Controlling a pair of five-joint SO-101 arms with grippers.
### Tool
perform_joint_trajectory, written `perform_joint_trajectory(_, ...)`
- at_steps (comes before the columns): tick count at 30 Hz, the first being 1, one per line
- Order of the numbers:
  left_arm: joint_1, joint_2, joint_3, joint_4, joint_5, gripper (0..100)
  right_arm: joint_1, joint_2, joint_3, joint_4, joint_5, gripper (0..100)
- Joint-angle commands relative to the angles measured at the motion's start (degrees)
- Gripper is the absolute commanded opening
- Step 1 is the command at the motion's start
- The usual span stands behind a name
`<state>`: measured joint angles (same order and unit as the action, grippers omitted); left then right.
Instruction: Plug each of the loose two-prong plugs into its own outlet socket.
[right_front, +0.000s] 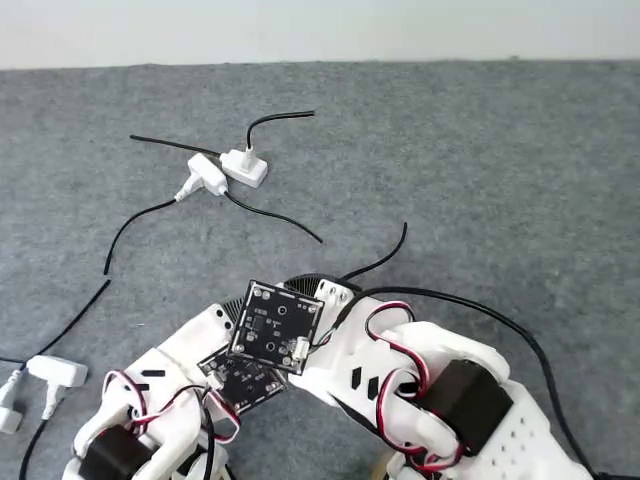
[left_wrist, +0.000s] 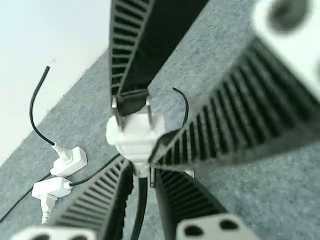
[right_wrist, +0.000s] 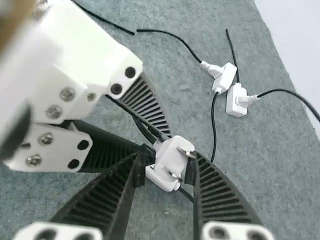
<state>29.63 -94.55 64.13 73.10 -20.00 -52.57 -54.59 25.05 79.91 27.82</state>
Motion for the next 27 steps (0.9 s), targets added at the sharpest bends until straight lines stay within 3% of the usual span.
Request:
perform_joint_trajectory(1,0.5,-0.4,-3.0,0.1,0.0,1,-0.4,-0.6,1.5,-1.2,-0.3,14.3)
perform_joint_trajectory(12,0.5,-9.4,-1.6,2.5,-1.6,1,10.7,-0.7,4.7,-5.9,0.3,14.2)
perform_joint_trajectory(22,0.5,-8.9,0.9,0.5,-2.3,1,10.2,-0.7,1.0,-1.8,0.6,10.2)
perform_joint_trajectory(27,-2.3,-8.9,5.1,-3.9,-4.4,1,4.1,-0.4,-4.9,6.5,0.6,13.2)
